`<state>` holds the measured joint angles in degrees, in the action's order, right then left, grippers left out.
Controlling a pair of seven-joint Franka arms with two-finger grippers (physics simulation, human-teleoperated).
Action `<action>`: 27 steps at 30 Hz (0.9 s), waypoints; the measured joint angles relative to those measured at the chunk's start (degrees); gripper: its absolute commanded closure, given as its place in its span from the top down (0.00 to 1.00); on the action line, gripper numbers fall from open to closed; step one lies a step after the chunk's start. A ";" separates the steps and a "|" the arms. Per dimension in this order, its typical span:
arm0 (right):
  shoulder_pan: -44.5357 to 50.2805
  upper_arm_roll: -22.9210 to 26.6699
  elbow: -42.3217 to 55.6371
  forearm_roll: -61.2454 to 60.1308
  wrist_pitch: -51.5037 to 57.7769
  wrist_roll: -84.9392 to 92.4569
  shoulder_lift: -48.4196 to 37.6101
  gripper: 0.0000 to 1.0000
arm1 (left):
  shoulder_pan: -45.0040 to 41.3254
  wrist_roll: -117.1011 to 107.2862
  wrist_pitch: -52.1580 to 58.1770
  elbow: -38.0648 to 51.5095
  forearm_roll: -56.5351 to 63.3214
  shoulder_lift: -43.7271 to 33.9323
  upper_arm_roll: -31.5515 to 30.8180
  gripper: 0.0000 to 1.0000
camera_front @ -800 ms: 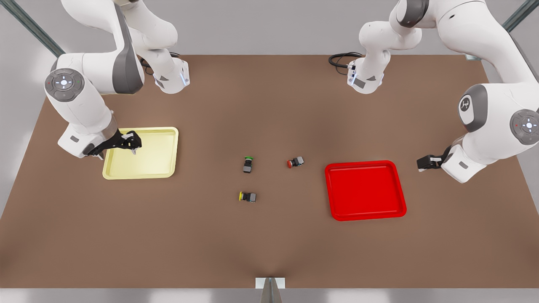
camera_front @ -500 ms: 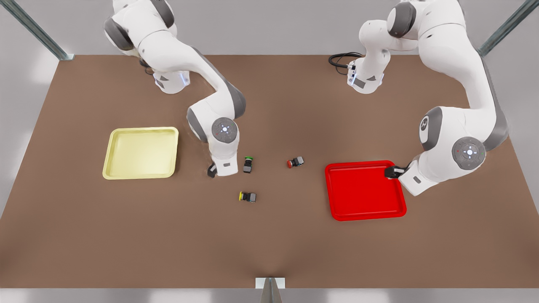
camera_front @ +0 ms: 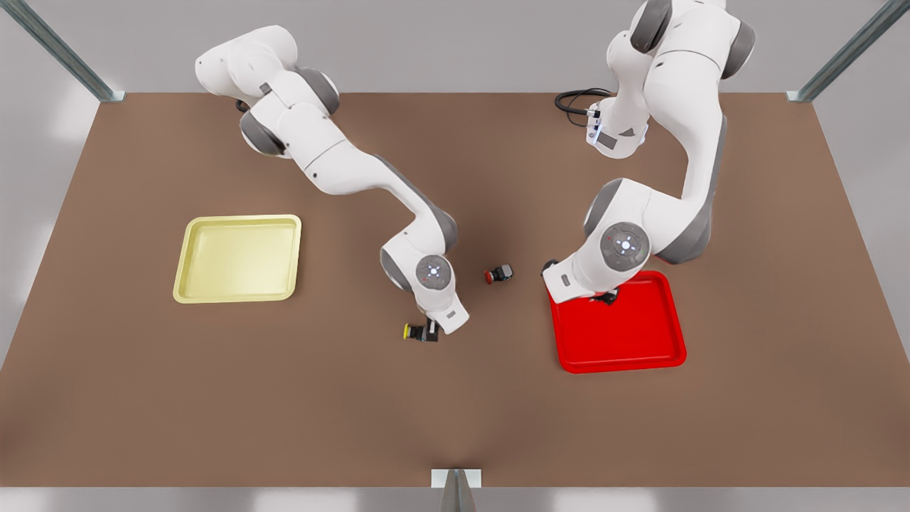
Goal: Place the switches on the corresponding trays according to their colors
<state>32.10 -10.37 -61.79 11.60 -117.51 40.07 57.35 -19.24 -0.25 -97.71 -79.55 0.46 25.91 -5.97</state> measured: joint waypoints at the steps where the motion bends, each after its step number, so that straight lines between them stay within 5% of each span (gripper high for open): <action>1: 0.01 0.00 0.13 0.09 -0.02 0.00 0.37 1.00 | -0.18 0.14 1.18 0.23 0.00 -0.11 -0.58 1.00; 6: 0.71 -0.08 2.71 0.00 -2.03 2.64 2.03 1.00 | 3.12 -0.06 -0.63 -0.79 -0.01 -0.16 -9.04 1.00; 20: -3.03 0.52 9.07 -0.35 -2.81 2.73 7.61 1.00 | -1.32 -5.72 -7.09 -1.23 -3.22 3.36 -9.32 1.00; 27: -6.92 -0.44 0.43 -0.45 -5.36 2.73 2.41 1.00 | -4.15 -5.63 -11.74 -3.72 -2.68 5.30 -9.07 1.00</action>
<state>25.18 -10.81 -61.36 11.15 -122.87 42.80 59.76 -23.40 -5.89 -109.45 -83.27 -2.22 31.21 -15.04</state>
